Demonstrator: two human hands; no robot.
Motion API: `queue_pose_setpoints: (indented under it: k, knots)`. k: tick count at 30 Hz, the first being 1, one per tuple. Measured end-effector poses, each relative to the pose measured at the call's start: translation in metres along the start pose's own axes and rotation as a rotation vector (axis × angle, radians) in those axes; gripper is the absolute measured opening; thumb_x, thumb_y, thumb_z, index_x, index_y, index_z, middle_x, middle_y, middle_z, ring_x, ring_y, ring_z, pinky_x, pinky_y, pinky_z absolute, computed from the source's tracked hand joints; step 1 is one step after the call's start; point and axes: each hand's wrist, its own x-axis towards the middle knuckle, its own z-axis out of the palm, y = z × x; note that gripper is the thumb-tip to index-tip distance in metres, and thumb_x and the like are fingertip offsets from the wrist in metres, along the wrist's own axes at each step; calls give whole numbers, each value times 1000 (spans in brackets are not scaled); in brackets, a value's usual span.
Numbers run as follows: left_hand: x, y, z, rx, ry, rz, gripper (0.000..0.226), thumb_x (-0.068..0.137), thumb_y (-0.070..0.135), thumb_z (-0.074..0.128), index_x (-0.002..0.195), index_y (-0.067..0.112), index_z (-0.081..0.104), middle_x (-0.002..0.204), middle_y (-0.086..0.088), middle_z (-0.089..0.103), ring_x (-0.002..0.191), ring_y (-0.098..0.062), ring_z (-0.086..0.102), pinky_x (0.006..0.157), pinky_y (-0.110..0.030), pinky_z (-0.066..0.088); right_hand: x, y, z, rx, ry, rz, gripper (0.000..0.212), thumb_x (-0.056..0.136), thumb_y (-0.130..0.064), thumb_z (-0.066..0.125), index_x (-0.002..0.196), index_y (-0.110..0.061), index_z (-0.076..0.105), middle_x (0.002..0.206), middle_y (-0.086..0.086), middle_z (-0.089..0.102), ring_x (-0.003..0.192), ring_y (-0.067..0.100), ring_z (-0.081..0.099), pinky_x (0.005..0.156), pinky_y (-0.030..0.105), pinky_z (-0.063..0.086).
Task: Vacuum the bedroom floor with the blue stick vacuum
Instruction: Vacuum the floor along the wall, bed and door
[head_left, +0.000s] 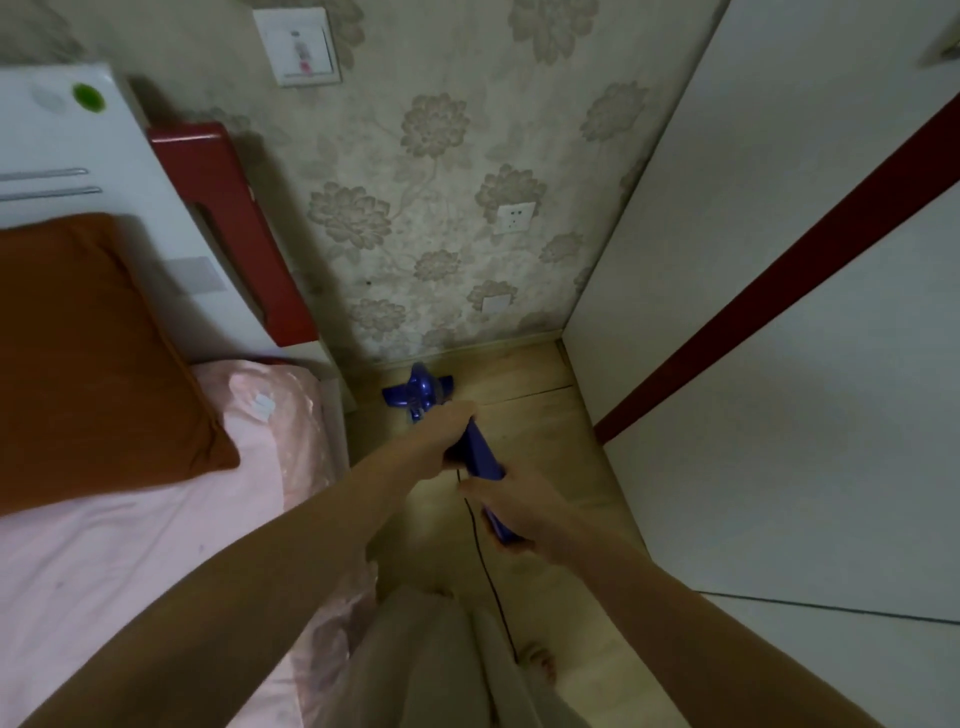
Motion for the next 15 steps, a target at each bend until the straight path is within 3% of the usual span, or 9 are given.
queue_pose_setpoints:
  k: [3, 10, 15]
  knots:
    - [-10, -7, -15, -9, -31, -42, 4, 88, 12, 52, 89, 9, 49, 78, -6, 51, 67, -17, 52, 57, -30, 45, -10, -2, 10, -31, -13, -4, 24, 93, -33, 61, 108, -19, 50, 73, -1, 54, 59, 8, 52, 60, 22, 47]
    - [-1, -14, -33, 10, 49, -31, 10, 90, 16, 55, 94, 9, 48, 82, -11, 52, 69, -22, 54, 64, -35, 51, 6, -1, 41, -30, 1, 8, 19, 94, -34, 59, 101, -20, 47, 69, -1, 52, 51, 8, 49, 49, 19, 43]
    - [9, -9, -41, 52, 103, -1, 11, 91, 14, 53, 83, 11, 45, 77, -9, 49, 67, -21, 50, 70, -35, 50, 23, -7, 58, 20, 17, 14, 30, 94, -35, 59, 113, -13, 52, 71, 1, 54, 52, 9, 50, 51, 21, 42]
